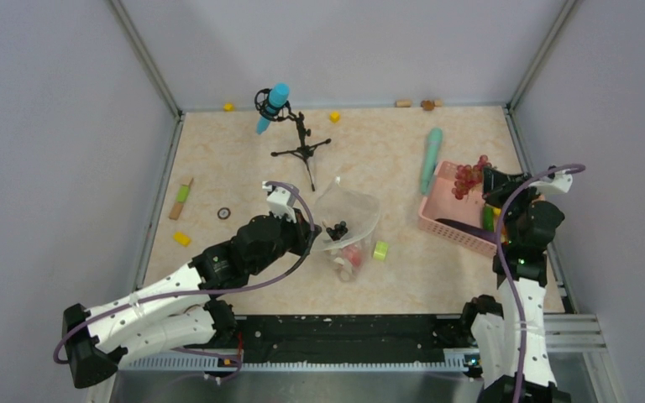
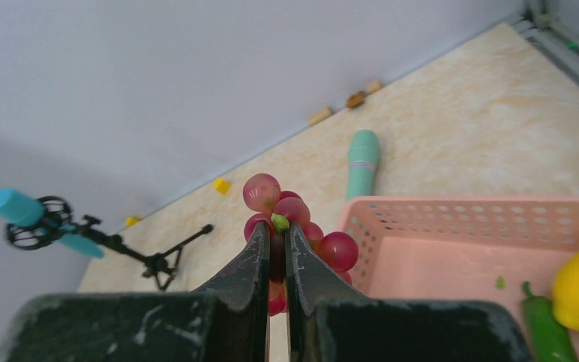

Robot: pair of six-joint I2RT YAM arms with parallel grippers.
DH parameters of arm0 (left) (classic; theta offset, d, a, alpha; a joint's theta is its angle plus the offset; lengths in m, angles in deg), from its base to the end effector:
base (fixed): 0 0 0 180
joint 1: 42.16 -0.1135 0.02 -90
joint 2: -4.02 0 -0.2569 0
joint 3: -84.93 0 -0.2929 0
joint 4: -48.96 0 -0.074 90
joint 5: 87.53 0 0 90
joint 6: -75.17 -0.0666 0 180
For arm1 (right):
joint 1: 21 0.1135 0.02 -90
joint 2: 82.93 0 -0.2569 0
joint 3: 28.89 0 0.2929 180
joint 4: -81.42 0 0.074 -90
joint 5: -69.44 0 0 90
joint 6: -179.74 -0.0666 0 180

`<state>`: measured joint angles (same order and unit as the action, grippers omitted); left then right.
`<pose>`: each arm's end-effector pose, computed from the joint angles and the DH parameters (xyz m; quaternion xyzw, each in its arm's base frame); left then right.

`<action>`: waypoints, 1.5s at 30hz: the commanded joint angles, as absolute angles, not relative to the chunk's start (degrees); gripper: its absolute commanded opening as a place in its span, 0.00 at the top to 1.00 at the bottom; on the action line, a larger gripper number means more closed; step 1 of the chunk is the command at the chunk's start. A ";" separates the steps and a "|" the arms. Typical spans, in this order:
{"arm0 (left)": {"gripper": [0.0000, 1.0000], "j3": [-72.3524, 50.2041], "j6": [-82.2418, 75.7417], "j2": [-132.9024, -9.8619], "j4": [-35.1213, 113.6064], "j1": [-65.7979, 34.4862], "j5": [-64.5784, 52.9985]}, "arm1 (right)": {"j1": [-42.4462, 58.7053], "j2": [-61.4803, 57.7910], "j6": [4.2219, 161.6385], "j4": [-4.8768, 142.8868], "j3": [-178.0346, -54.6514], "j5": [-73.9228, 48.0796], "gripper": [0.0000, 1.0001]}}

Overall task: Place the food in the zip-top bag and seal the zipper
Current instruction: Pick up the fake fruit from the bin, then place the fake fruit in the zipper food storage bag.

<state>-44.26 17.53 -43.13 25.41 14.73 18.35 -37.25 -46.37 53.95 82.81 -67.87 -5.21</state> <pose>0.1613 -0.2140 0.2736 0.0947 0.8091 -0.3191 0.4843 0.2394 -0.0514 0.2881 0.2094 0.6512 0.2127 0.6977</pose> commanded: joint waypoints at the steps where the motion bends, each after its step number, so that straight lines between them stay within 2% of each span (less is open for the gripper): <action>1: 1.00 -44.47 16.37 -42.58 26.77 14.62 18.92 | -35.54 -48.96 47.21 82.99 -76.29 10.22 1.00; 5: 1.00 -44.40 16.20 -43.09 26.94 14.61 18.79 | -29.69 -52.64 46.54 80.48 -80.26 13.69 1.00; 8: 1.00 -44.27 16.20 -43.67 27.09 14.57 18.47 | -25.95 -54.76 43.82 84.00 -81.18 17.75 1.00; 12: 1.00 -44.24 16.10 -44.75 27.47 14.61 18.12 | -24.71 -57.72 36.13 92.97 -79.35 23.12 1.00; 17: 1.00 -44.25 16.11 -45.76 28.18 14.60 17.80 | -24.69 -61.37 35.25 93.29 -79.86 22.63 1.00; 26: 1.00 -43.92 16.20 -47.48 28.96 14.58 16.76 | -23.00 -54.16 30.35 103.67 -78.91 23.26 1.00; 28: 1.00 -43.87 16.28 -47.78 29.17 14.58 17.08 | -18.14 -51.81 33.69 102.47 -79.57 20.72 1.00; 33: 1.00 -43.57 16.24 -48.86 28.70 14.62 17.79 | 4.34 -43.58 51.90 92.36 -83.44 6.89 1.00; 36: 1.00 -43.64 16.37 -48.50 28.49 14.62 17.88 | 13.67 -38.90 59.14 90.57 -85.78 -0.28 1.00; 45: 1.00 -44.47 16.67 -46.53 29.14 14.55 16.24 | 18.14 -31.64 61.61 93.94 -82.32 -8.45 1.00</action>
<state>-44.26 16.72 -48.07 26.83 14.73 17.63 16.54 -32.77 58.09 89.94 -82.38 -1.38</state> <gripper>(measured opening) 0.012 0.031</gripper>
